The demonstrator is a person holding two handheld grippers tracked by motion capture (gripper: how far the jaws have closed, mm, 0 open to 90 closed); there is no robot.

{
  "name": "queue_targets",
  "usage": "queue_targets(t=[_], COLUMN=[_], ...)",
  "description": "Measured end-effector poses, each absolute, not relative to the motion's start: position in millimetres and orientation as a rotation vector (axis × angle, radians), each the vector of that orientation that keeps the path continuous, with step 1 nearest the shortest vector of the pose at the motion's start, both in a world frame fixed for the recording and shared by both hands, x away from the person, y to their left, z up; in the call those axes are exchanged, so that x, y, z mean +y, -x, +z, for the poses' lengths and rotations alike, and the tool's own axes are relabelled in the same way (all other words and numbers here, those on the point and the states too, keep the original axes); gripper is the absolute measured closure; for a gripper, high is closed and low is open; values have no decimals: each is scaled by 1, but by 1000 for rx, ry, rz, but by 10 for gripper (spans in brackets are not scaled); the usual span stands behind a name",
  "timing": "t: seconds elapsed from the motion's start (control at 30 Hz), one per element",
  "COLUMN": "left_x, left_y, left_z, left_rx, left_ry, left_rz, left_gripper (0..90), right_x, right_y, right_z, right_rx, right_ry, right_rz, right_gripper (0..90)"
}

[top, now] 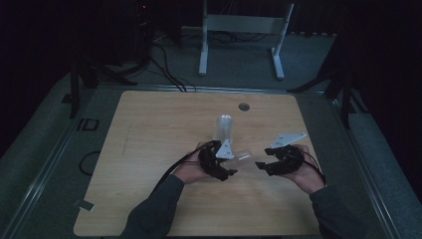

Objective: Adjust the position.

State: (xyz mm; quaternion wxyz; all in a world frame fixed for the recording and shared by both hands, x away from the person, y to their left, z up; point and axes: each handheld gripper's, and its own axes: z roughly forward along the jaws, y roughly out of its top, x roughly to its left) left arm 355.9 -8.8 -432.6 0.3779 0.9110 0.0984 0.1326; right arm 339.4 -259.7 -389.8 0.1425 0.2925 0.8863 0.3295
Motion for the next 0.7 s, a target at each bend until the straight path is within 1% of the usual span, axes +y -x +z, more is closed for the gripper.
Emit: queue_targets(t=[0.7], left_x=[-11], left_y=[-354], left_z=[-437], left_rx=[208], left_ry=[-2380], left_rz=[347], left_gripper=[306], right_x=[-256], right_y=[-341], right_z=[-388], right_rx=[2670], right_ry=[-736], right_rz=[800], right_gripper=[362])
